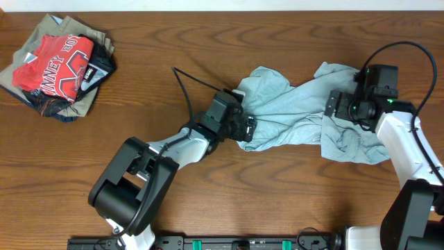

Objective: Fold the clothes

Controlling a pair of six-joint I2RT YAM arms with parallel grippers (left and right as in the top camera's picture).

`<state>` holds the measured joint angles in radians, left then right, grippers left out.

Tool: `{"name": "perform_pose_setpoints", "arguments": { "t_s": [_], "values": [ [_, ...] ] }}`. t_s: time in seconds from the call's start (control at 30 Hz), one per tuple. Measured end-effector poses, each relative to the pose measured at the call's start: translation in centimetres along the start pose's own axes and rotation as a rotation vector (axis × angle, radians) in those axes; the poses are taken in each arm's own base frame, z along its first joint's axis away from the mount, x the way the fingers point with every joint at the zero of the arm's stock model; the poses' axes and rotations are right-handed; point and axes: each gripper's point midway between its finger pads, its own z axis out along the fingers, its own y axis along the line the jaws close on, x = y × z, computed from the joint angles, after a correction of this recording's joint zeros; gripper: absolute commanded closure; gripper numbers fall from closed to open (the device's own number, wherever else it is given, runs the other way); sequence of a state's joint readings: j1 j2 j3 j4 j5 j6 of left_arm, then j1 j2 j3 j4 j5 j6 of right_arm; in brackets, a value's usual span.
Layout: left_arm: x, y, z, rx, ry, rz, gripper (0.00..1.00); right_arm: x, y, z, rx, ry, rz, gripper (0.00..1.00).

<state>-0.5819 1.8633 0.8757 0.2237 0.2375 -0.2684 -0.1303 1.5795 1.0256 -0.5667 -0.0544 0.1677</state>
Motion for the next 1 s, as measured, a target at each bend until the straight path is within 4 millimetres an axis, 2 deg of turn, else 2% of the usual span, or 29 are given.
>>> {"name": "perform_pose_setpoints", "arguments": {
  "t_s": [0.07, 0.1, 0.17, 0.23, 0.37, 0.47, 0.57, 0.67, 0.7, 0.73, 0.77, 0.8, 0.83, 0.87, 0.93, 1.0],
  "values": [
    [0.0, 0.4, 0.2, -0.029, -0.010, 0.007, 0.30, 0.2, -0.5, 0.0, 0.013, 0.010, -0.002, 0.01],
    [-0.1, 0.7, 0.4, -0.041, -0.014, 0.011, 0.39, 0.3, -0.7, 0.0, 0.018, 0.015, -0.009, 0.01],
    [-0.1, 1.2, 0.5, -0.066, -0.018, 0.011, 0.64, 0.5, -0.8, 0.0, 0.027, 0.022, -0.021, 0.01],
    [-0.2, 1.9, 0.5, -0.097, -0.026, 0.005, 0.94, 0.6, -0.9, 0.0, 0.032, 0.026, -0.037, 0.01],
    [-0.7, 3.4, 0.4, -0.124, -0.050, -0.019, 0.94, 1.2, -1.3, -0.1, 0.050, 0.048, -0.054, 0.01],
    [-1.3, 5.3, 0.0, -0.154, -0.069, -0.052, 0.94, 1.7, -2.2, -0.2, 0.099, 0.072, -0.057, 0.01],
    [-2.2, 9.3, -1.3, -0.225, -0.096, -0.119, 0.94, 2.0, -3.5, -0.4, 0.178, 0.079, -0.042, 0.01],
    [-3.4, 14.3, -3.7, -0.309, -0.148, -0.210, 0.94, 1.5, -4.3, -0.5, 0.216, 0.058, -0.021, 0.01],
    [-4.0, 15.9, -4.7, -0.335, -0.173, -0.246, 0.93, 1.2, -4.3, -0.5, 0.217, 0.045, -0.015, 0.01],
    [-4.6, 17.5, -5.9, -0.362, -0.205, -0.285, 0.72, 0.9, -4.1, -0.4, 0.208, 0.031, -0.013, 0.01],
    [-5.1, 18.6, -6.8, -0.376, -0.229, -0.309, 0.57, 0.7, -3.9, -0.4, 0.196, 0.023, -0.011, 0.01],
    [-5.7, 19.6, -7.8, -0.388, -0.257, -0.341, 0.47, 0.5, -3.6, -0.3, 0.179, 0.014, -0.010, 0.01],
    [-6.2, 20.4, -8.7, -0.390, -0.283, -0.371, 0.29, 0.3, -3.3, -0.3, 0.161, 0.008, -0.010, 0.01],
    [-6.6, 20.9, -9.5, -0.383, -0.303, -0.397, 0.01, 0.2, -2.9, -0.2, 0.141, 0.004, -0.009, 0.01],
    [-7.2, 21.1, -10.4, -0.338, -0.327, -0.445, 0.02, 0.0, -2.4, -0.1, 0.113, -0.004, -0.009, 0.01],
    [-7.2, 20.0, -10.4, -0.261, -0.310, -0.493, 0.02, -0.1, -2.1, -0.1, 0.099, -0.004, -0.009, 0.01]
  ]
}}
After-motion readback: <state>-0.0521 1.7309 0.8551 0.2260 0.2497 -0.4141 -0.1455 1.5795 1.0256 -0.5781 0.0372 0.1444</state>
